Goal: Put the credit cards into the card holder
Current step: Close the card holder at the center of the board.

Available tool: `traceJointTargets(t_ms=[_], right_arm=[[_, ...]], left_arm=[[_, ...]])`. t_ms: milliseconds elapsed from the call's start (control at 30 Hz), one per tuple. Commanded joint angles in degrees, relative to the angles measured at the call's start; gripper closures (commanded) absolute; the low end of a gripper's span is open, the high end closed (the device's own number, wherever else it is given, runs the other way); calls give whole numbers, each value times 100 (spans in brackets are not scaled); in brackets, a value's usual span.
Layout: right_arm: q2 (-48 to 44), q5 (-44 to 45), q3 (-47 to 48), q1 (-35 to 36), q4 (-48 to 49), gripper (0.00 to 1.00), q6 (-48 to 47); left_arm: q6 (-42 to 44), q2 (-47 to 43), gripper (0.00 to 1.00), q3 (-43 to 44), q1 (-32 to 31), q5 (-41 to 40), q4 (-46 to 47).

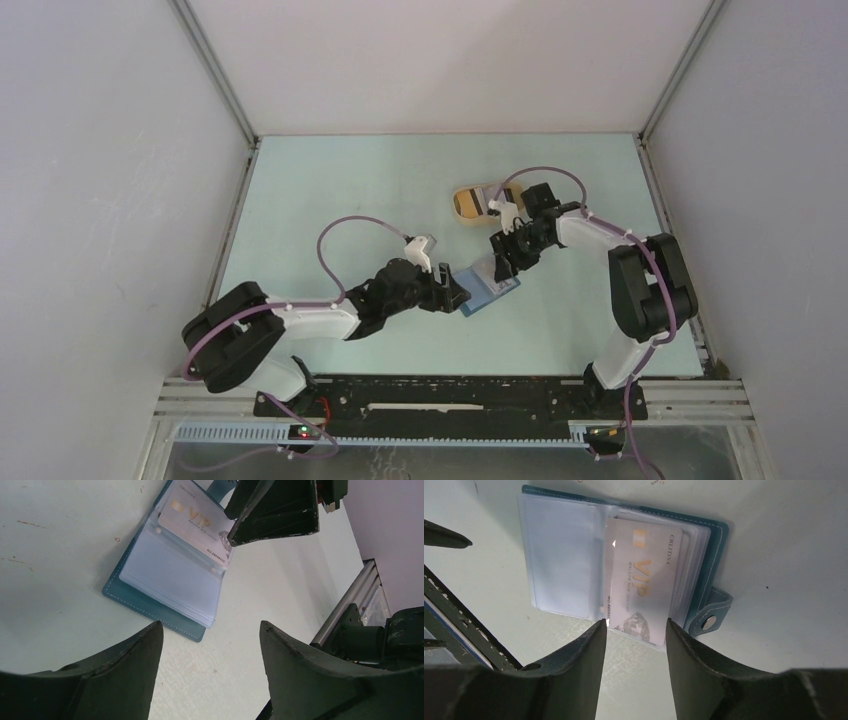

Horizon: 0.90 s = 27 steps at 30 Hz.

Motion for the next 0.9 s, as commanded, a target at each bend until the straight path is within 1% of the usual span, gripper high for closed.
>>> traceJointTargets(t_ms=[0, 167, 333, 467, 600, 700, 800, 867], right_arm=[[20, 116, 188, -43, -96, 44, 108], [-14, 40, 187, -57, -133, 44, 74], [-85, -206, 287, -83, -366, 44, -118], [-555, -295, 304, -93, -468, 44, -343], [-1164, -606, 257, -93, -552, 44, -607], [-1628, -744, 214, -159, -553, 43, -772], [-2088, -884, 146, -350, -463, 41, -863], [-2383, -940, 61, -514, -336, 39, -877]], left_arm=[[-19, 18, 25, 224, -24, -143, 217], [5, -80, 25, 187, -27, -145, 221], [176, -490, 25, 30, -26, -486, 159], [476, -968, 24, 9, -20, -667, -178], [882, -1702, 21, 18, -17, -908, -646], [1243, -2245, 18, 163, -19, -1146, -1263], [1532, -2716, 10, 331, 26, -1346, -1856], [1525, -2967, 3, 281, 85, -1486, -2065]])
